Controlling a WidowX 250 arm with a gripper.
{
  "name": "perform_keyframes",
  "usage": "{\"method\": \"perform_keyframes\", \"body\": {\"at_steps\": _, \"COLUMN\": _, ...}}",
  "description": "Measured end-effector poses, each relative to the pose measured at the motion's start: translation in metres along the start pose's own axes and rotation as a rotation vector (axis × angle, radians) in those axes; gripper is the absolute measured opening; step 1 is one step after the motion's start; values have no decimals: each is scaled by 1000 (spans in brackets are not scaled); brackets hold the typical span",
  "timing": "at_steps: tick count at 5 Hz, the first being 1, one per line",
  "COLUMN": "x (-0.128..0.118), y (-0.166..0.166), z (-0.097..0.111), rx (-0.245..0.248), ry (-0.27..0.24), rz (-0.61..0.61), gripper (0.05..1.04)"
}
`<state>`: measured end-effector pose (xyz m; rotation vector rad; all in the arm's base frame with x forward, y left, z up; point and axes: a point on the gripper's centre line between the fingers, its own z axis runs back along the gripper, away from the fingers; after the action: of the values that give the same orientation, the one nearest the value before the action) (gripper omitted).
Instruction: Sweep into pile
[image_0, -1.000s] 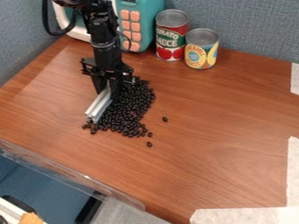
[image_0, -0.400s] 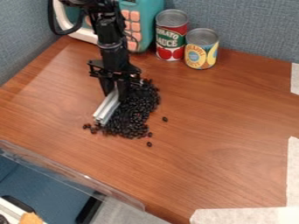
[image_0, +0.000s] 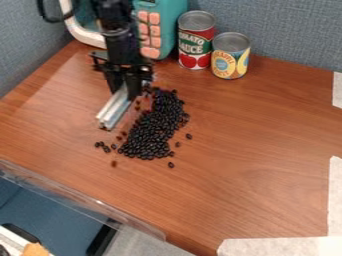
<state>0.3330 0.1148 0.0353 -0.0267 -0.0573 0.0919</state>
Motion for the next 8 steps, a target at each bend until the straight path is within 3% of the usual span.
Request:
{"method": "perform_keyframes", "body": {"at_steps": 1, "x": 5, "y": 23, "z": 11, "rx": -8, "ry": -38, "rz": -30, "gripper": 378}}
{"method": "perform_keyframes", "body": {"at_steps": 3, "x": 26, "y": 49, "z": -28, "rx": 8, "ry": 35, "rz": -144, "gripper": 378}}
{"method": "perform_keyframes", "body": {"at_steps": 5, "x": 49, "y": 69, "z": -31, "rx": 68, "ry": 43, "rz": -173, "gripper": 378}}
{"method": "perform_keyframes", "body": {"at_steps": 7, "x": 35, "y": 73, "z": -28, "rx": -11, "ry": 68, "rz": -197, "gripper": 378}}
{"method": "perform_keyframes", "body": {"at_steps": 8, "x": 33, "y": 77, "z": -8, "rx": -9, "ry": 49, "rz": -188, "gripper": 379}}
